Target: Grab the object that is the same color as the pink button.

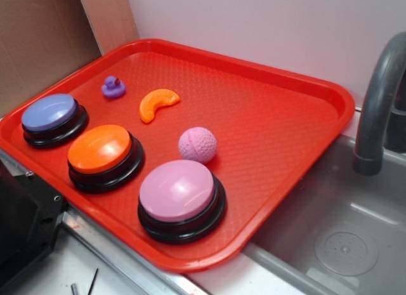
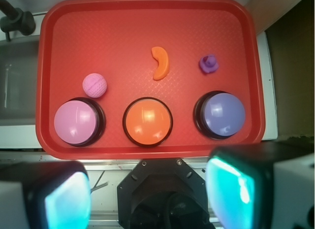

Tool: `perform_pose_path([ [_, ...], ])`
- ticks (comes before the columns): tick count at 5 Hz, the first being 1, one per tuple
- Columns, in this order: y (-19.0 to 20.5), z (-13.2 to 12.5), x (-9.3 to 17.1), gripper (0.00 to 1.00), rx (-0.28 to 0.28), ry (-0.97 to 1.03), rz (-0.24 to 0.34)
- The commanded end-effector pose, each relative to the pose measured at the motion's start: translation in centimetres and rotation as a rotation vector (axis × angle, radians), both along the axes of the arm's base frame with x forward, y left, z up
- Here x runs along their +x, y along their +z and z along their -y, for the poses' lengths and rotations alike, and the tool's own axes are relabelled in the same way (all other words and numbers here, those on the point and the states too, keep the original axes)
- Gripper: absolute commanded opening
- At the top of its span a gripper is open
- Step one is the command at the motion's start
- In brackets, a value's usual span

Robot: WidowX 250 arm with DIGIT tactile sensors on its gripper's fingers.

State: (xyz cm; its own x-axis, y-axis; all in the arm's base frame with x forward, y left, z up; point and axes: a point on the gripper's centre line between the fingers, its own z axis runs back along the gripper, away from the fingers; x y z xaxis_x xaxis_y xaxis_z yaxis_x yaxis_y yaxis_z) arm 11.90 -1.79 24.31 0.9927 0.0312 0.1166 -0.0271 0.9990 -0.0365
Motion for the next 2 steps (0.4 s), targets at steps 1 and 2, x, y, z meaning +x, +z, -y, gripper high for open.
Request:
perform_pose_path([
  [1,0.0,0.0,0.0,1.00,0.000,0.000,0.000],
  [2,-0.9,0.0,1.4,1.00,-0.120,0.254,-0.055],
])
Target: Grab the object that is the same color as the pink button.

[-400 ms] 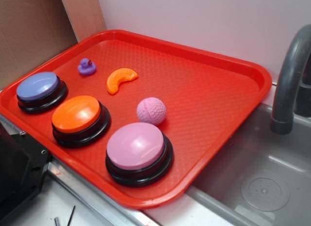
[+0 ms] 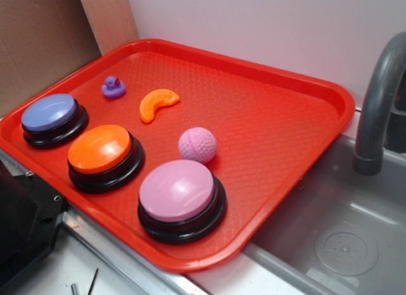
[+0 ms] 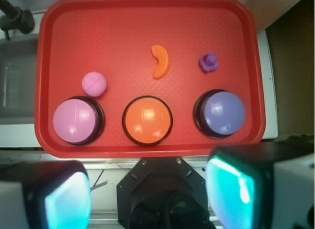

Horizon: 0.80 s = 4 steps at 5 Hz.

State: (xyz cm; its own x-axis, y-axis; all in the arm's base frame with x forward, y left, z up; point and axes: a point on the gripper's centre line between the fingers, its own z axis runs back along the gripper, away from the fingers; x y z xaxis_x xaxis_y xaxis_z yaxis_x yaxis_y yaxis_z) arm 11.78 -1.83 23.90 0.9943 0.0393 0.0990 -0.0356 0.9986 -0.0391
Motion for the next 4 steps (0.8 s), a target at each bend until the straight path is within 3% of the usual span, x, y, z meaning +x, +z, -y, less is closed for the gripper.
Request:
perform_pose_path([
  [1,-1.8,0.6,2.9,1.00,-0.120,0.498,-0.048],
  [2,-3.0,1.7,4.8,1.00,-0.124,0.670,-0.066],
  [4,-6.4,4.3,7.9,1.00,-0.064,0.810,-0.030],
])
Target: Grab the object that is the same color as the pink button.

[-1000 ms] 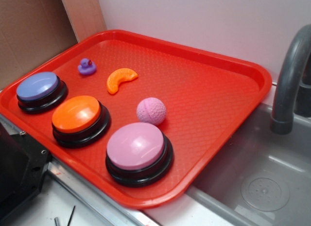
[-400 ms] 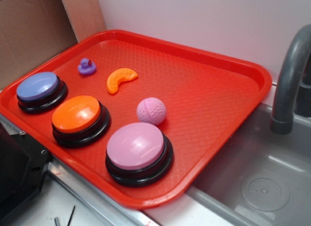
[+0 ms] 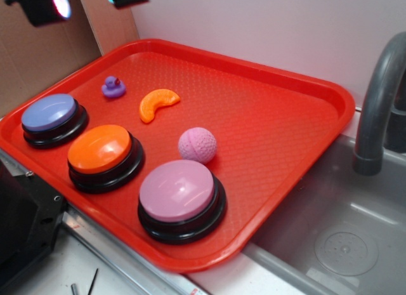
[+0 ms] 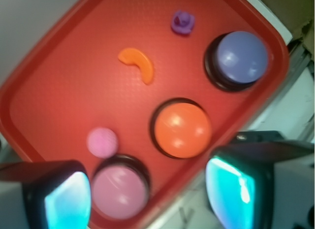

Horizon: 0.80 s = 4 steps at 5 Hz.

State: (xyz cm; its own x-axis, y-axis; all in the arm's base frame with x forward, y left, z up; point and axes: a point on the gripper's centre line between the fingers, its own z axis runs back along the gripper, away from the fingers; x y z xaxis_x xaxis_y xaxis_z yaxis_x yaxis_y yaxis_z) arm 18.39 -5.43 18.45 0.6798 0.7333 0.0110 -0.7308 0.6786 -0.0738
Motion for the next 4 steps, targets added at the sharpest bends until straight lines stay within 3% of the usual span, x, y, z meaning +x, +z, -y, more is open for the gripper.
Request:
perform_pose_path([
  [1,-3.5,1.9,2.3,1.00,0.034,0.046,0.014],
  [4,-11.9,2.9,4.1,1.00,0.103,0.050,-0.093],
])
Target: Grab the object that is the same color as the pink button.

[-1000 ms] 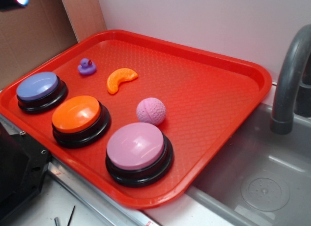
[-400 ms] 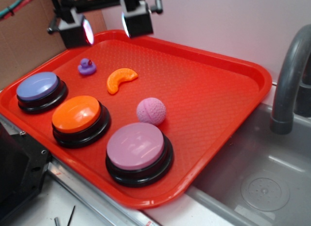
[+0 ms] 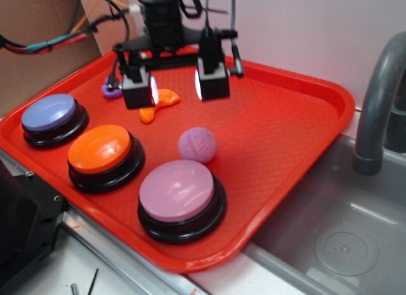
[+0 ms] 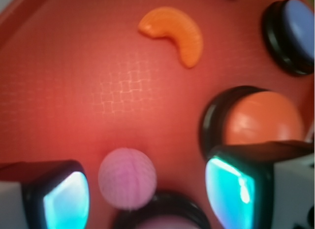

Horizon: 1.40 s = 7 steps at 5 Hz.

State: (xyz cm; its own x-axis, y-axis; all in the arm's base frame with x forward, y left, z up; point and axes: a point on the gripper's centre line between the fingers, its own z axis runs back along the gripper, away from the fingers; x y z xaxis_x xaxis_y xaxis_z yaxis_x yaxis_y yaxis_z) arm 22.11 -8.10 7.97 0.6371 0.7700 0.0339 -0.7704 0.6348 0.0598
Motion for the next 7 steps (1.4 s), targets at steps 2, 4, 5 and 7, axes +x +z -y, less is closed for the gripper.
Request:
perform_pose_path([
  [2,-4.3,1.7,-2.2,1.00,0.016,-0.067,-0.041],
  [4,-5.6,1.2,-2.1,0.00,0.047,-0.020,-0.027],
  [5,-5.6,0.7,-1.6,0.00,0.033,-0.003,-0.016],
  [7,-3.9,0.0,-0.5,0.00,-0.016,0.020,-0.008],
])
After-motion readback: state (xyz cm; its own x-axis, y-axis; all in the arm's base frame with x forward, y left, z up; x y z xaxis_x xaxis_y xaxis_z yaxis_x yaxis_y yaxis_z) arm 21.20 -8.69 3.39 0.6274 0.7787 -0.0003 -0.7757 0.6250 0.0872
